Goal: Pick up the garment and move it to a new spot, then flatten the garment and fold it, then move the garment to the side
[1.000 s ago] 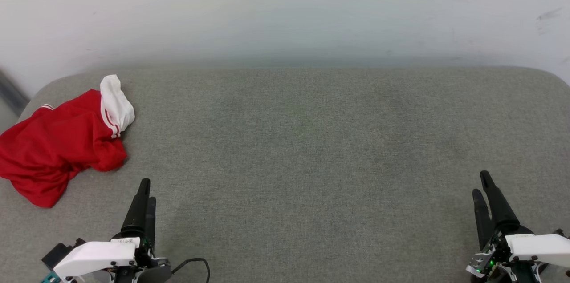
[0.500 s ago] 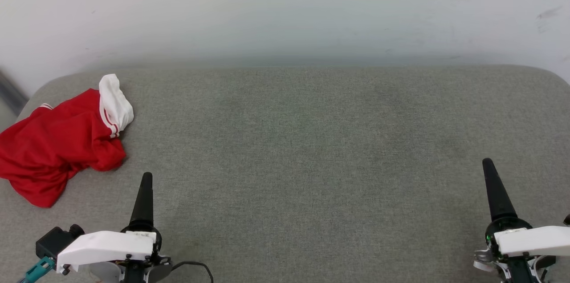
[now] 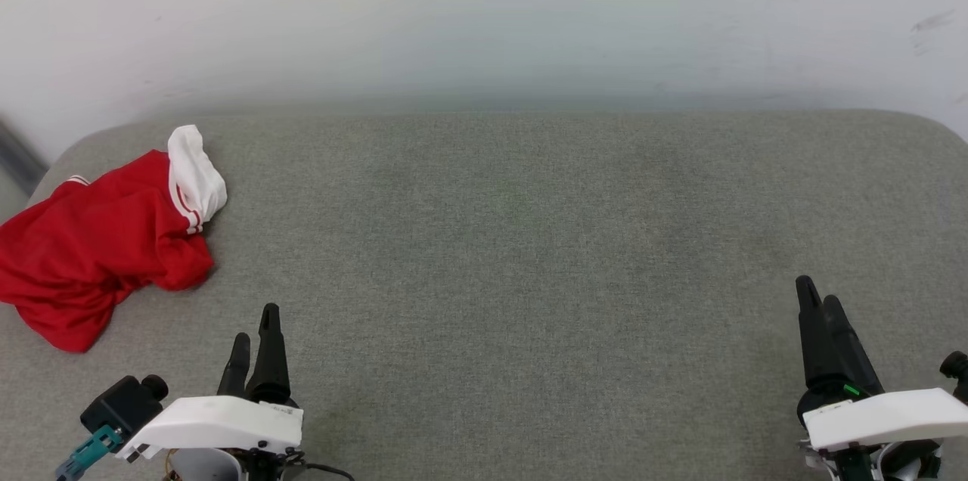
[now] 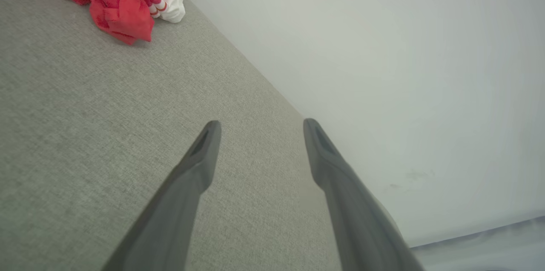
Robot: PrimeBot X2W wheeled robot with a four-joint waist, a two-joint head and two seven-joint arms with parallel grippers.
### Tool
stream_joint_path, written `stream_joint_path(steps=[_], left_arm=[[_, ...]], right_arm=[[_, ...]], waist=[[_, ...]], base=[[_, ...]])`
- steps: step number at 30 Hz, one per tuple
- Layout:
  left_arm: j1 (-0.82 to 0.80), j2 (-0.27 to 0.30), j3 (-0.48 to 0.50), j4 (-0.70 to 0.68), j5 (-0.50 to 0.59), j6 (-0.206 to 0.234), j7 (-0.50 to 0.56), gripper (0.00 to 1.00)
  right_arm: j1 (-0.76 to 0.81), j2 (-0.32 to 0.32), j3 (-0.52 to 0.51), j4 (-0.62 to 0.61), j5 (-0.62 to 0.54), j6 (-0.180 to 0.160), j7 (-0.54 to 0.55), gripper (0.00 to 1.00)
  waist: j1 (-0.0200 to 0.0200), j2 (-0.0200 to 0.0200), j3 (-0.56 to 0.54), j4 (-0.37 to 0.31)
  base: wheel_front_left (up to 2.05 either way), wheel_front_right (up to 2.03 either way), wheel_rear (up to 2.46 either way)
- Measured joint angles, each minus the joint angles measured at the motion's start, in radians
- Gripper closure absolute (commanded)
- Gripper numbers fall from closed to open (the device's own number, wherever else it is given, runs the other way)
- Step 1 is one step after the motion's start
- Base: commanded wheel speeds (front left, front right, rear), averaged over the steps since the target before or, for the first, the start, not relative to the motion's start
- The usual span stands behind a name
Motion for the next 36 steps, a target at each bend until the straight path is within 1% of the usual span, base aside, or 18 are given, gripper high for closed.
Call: stream_joint_path(steps=[4,15,36], left_arm=[[0.002,0.000,-0.008,-0.006,0.064,0.014,-0.013,0.00],[0.019,0.003,-0.038,-0.034,0.220,0.034,-0.048,0.00],[0.048,0.011,-0.093,-0.072,0.460,0.066,-0.106,0.00]], right_arm=[[0.012,0.000,0.002,-0.001,-0.067,0.000,-0.012,0.00],[0.025,0.000,0.016,-0.008,-0.221,0.000,-0.047,0.00],[0.055,0.000,0.025,-0.043,-0.461,0.000,-0.105,0.00]], waist=[[0.0000,0.0000,0.000,0.000],[0.0000,-0.0001,0.003,0.001],[0.0000,0.0000,0.005,-0.003]], base=[[0.00,0.00,0.00],[0.00,0.00,0.00],[0.00,0.00,0.00]])
